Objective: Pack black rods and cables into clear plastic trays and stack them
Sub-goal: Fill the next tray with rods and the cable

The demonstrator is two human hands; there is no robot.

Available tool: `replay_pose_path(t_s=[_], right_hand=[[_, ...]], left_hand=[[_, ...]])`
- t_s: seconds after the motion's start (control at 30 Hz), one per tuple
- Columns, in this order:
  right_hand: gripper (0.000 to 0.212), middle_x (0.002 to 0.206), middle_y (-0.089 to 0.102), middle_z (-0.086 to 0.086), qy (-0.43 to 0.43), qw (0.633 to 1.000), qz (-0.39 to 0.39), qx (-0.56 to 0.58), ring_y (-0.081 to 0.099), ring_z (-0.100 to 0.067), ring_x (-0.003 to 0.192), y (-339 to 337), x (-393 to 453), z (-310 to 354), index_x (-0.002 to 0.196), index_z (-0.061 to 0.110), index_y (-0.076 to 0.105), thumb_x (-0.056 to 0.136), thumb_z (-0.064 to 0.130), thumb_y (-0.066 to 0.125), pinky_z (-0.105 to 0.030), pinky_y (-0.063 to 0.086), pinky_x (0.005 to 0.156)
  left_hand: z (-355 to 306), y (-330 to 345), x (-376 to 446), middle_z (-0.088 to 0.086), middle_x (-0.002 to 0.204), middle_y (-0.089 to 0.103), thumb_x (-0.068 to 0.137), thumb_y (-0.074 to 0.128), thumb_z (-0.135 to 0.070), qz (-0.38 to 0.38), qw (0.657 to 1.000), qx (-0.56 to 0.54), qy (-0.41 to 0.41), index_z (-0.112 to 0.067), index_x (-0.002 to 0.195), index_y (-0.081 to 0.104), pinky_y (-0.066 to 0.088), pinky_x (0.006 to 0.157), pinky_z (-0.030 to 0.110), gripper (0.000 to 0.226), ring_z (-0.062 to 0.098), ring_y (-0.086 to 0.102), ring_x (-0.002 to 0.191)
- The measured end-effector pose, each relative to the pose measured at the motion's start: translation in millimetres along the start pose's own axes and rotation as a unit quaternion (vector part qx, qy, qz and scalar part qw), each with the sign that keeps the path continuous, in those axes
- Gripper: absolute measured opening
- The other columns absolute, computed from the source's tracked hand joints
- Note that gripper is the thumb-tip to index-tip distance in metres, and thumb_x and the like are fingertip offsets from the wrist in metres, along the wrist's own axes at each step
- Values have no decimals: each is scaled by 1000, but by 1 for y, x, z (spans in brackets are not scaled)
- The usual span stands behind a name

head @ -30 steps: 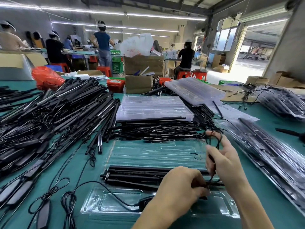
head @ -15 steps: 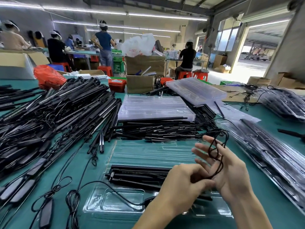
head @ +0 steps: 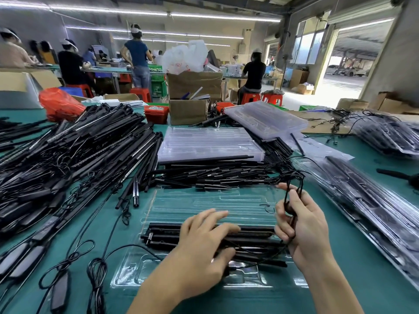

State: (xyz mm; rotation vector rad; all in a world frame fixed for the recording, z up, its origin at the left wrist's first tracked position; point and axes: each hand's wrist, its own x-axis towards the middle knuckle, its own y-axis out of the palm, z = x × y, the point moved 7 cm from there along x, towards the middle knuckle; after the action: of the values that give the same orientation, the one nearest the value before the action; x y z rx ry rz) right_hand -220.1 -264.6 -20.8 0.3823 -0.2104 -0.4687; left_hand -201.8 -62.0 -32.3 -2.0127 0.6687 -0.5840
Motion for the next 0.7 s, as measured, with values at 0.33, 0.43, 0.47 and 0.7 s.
replay_pose_path(t_s=[0.33,0.43,0.47,0.7], right_hand=[[19,62,52,-5,-4,1000,-23,-17,29,-11,37,-12,3,-12,109,14,64,106,20,46,-21,29,35],[20,61,53,-5,-21,999,-35,-23,32,-12,37,-16,3,-13,106,16,65,106,19,45,-22,31,36],[20,61,54,-5,-29,999,-37,-27,33,-13,37,-16,4,-12,105,16,65,106,19,45,-23,32,36],[20,60,55,-5,-42,997,-47,-33,37,-14,37,-18,5,-11,105,15,65,106,18,46,-25,36,36]], left_hand=[[11,-3,-15,-26,102,47,82,58,-71,-25,999,-34,29,-38,92,63,26,97,18,35,-5,34,106],[1,-3,-19,-17,91,56,89,63,-59,-16,995,-76,65,-31,94,71,38,87,18,30,-1,48,94],[-2,-3,-20,-17,93,56,91,64,-55,-11,993,-92,69,-30,96,72,41,85,17,26,-1,50,95],[-3,0,-17,-20,92,61,92,72,-23,42,989,-138,39,-35,101,78,44,87,23,16,3,57,89]])
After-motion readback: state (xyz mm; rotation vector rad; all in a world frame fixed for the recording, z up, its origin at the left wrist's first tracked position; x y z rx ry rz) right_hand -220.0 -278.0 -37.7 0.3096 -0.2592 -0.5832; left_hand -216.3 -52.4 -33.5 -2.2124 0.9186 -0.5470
